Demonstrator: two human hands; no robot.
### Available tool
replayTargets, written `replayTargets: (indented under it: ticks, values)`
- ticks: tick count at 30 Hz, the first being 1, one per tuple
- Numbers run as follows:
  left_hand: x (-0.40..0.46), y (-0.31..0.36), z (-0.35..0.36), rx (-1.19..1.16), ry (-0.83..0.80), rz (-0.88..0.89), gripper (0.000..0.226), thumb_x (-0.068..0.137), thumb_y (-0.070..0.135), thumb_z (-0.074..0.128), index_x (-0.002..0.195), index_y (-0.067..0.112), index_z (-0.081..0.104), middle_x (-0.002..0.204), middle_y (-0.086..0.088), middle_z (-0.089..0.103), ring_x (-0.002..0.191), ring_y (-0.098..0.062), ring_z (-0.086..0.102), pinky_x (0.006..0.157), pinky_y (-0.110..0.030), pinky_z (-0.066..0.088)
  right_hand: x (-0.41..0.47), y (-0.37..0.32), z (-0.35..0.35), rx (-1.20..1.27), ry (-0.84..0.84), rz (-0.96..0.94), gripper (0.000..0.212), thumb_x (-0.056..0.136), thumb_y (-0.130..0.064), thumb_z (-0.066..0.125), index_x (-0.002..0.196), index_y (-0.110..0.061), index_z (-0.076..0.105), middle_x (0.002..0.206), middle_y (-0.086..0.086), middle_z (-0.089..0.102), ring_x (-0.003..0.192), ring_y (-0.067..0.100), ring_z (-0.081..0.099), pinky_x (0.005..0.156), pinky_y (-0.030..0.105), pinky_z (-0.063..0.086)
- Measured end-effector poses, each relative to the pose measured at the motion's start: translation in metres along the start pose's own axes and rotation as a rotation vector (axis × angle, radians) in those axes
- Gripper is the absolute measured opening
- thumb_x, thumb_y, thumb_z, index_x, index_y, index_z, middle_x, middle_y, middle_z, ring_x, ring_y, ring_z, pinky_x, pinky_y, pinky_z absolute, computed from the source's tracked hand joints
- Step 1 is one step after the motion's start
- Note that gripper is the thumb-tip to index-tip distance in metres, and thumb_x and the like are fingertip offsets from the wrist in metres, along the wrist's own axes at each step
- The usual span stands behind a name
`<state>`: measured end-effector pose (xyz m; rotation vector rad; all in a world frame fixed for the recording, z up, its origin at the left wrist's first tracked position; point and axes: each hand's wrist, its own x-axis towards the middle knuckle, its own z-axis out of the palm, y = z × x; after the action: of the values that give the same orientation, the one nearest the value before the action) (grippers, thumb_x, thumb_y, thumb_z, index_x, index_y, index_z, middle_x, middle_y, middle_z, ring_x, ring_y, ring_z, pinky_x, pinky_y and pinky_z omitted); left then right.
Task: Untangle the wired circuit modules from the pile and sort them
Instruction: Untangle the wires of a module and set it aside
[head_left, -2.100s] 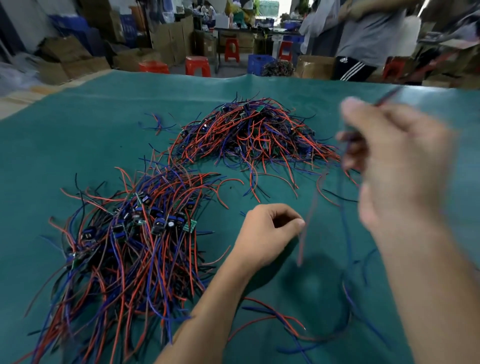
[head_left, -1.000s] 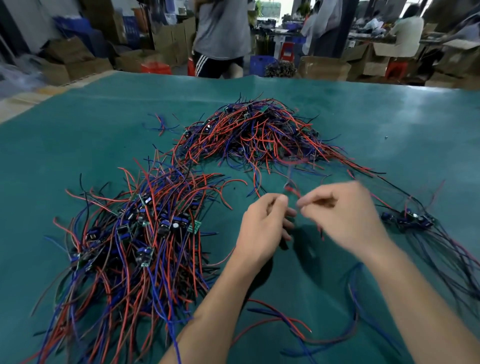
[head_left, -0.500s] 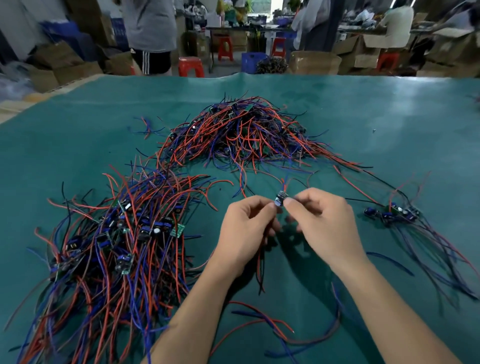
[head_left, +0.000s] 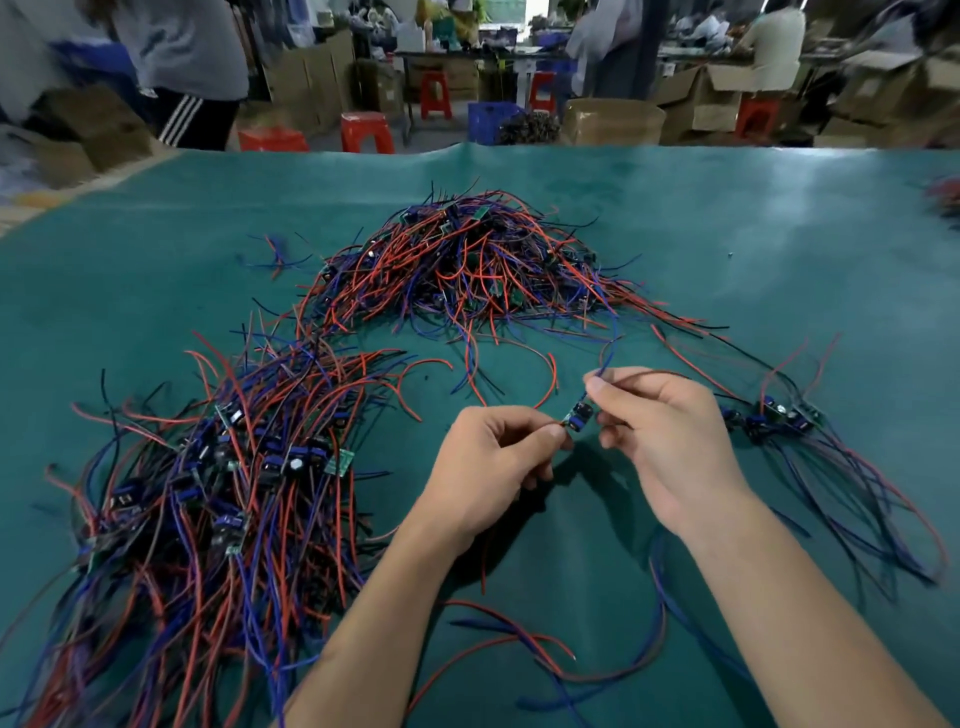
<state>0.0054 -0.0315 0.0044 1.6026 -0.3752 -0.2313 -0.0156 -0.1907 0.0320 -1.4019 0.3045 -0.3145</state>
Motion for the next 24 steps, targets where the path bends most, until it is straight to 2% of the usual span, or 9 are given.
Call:
replayTargets:
  ticks: [11, 15, 17, 19, 22, 24]
  values:
    - [-0.002, 0.002, 0.001, 0.049, -0.053, 0.001, 0.018, 0.094, 0.012, 0.065, 0.080, 0.008, 0.075, 0.053, 0.004, 0.058, 0.045, -0.006, 0.043, 0.046, -0.013, 0.034, 0.021, -0.005, -0.028, 0.156, 0.358, -0.119, 0.023, 0.095, 0.000, 0.067, 0.077, -0.013, 0.060, 0.073, 0.002, 0.058, 0.055, 0.009, 0.052, 0.049, 0.019, 0.045]
    - [-0.001, 0.002, 0.003, 0.028, 0.059, -0.023, 0.020, 0.095, 0.010, 0.061, 0.078, 0.009, 0.073, 0.052, 0.004, 0.058, 0.044, -0.006, 0.044, 0.045, -0.014, 0.035, 0.029, -0.005, -0.045, 0.152, 0.553, -0.144, 0.022, 0.099, -0.006, 0.061, 0.079, -0.016, 0.061, 0.073, 0.000, 0.059, 0.052, 0.007, 0.052, 0.046, 0.020, 0.043]
    - [0.000, 0.002, 0.003, -0.020, 0.164, -0.040, 0.021, 0.097, 0.011, 0.058, 0.080, 0.009, 0.071, 0.054, 0.004, 0.059, 0.046, -0.006, 0.046, 0.045, -0.015, 0.036, 0.030, -0.002, -0.045, 0.027, 0.490, -0.092, 0.020, 0.098, -0.007, 0.062, 0.080, -0.015, 0.065, 0.070, 0.001, 0.063, 0.048, 0.008, 0.051, 0.042, 0.021, 0.041]
    - [0.001, 0.002, 0.002, -0.064, 0.224, -0.049, 0.020, 0.098, 0.012, 0.056, 0.083, 0.009, 0.069, 0.056, 0.003, 0.061, 0.048, -0.007, 0.048, 0.045, -0.017, 0.036, 0.026, 0.003, -0.037, -0.161, 0.318, -0.021, 0.019, 0.096, -0.012, 0.065, 0.078, -0.011, 0.070, 0.064, 0.002, 0.067, 0.043, 0.009, 0.052, 0.038, 0.021, 0.038]
    - [0.001, 0.004, 0.002, -0.079, 0.207, -0.052, 0.019, 0.100, 0.011, 0.054, 0.087, 0.006, 0.068, 0.059, 0.002, 0.063, 0.049, -0.008, 0.049, 0.044, -0.016, 0.037, 0.018, 0.011, -0.020, -0.482, 0.123, -0.006, 0.030, 0.095, -0.032, 0.068, 0.075, -0.011, 0.075, 0.067, 0.004, 0.074, 0.044, 0.010, 0.057, 0.038, 0.024, 0.037]
    - [0.000, 0.005, 0.004, -0.065, 0.162, -0.047, 0.019, 0.100, 0.010, 0.054, 0.088, 0.006, 0.067, 0.060, 0.001, 0.063, 0.049, -0.008, 0.049, 0.045, -0.016, 0.038, 0.013, 0.011, -0.012, -0.420, -0.001, 0.027, 0.038, 0.095, -0.044, 0.067, 0.080, -0.010, 0.076, 0.074, 0.005, 0.077, 0.050, 0.013, 0.061, 0.041, 0.027, 0.041]
